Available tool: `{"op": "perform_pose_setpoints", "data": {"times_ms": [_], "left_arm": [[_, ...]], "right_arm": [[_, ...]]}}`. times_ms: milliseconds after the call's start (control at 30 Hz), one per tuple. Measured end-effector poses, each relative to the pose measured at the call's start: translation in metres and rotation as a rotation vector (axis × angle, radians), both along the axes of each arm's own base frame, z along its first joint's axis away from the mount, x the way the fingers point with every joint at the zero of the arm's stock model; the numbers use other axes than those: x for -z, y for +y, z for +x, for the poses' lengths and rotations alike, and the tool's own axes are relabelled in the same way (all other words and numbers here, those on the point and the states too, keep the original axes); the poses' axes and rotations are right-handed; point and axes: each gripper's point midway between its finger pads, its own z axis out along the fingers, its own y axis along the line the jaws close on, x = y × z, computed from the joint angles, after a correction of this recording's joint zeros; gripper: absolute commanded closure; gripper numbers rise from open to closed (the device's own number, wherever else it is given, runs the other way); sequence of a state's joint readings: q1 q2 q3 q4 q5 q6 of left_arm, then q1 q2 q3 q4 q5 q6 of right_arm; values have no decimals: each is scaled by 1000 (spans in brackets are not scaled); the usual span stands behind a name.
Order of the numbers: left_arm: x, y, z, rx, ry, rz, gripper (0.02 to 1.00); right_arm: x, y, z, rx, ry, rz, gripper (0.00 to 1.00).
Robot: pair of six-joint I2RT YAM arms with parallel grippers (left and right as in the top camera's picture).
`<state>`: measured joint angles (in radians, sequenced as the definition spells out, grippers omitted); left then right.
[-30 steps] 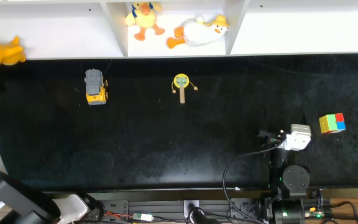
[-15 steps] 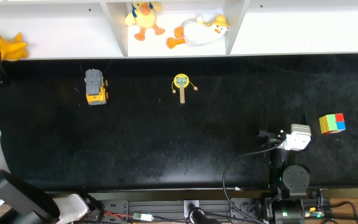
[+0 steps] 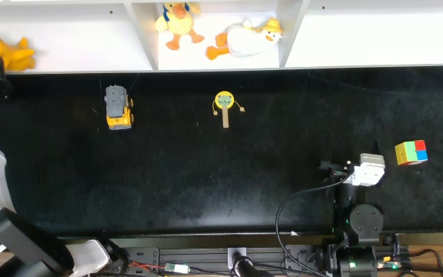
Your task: Store Toys
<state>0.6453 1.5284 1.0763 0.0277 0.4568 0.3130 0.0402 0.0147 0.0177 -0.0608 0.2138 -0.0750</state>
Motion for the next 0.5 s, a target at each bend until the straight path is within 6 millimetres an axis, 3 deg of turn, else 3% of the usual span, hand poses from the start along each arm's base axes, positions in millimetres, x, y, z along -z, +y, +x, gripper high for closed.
{"op": "perform_pose_setpoints", "data": {"times_ms": [500], "left_arm": [[-3,-5,18,14,-36,39,781]], "right_arm": [[0,0,0,0,1,0,5]]}}
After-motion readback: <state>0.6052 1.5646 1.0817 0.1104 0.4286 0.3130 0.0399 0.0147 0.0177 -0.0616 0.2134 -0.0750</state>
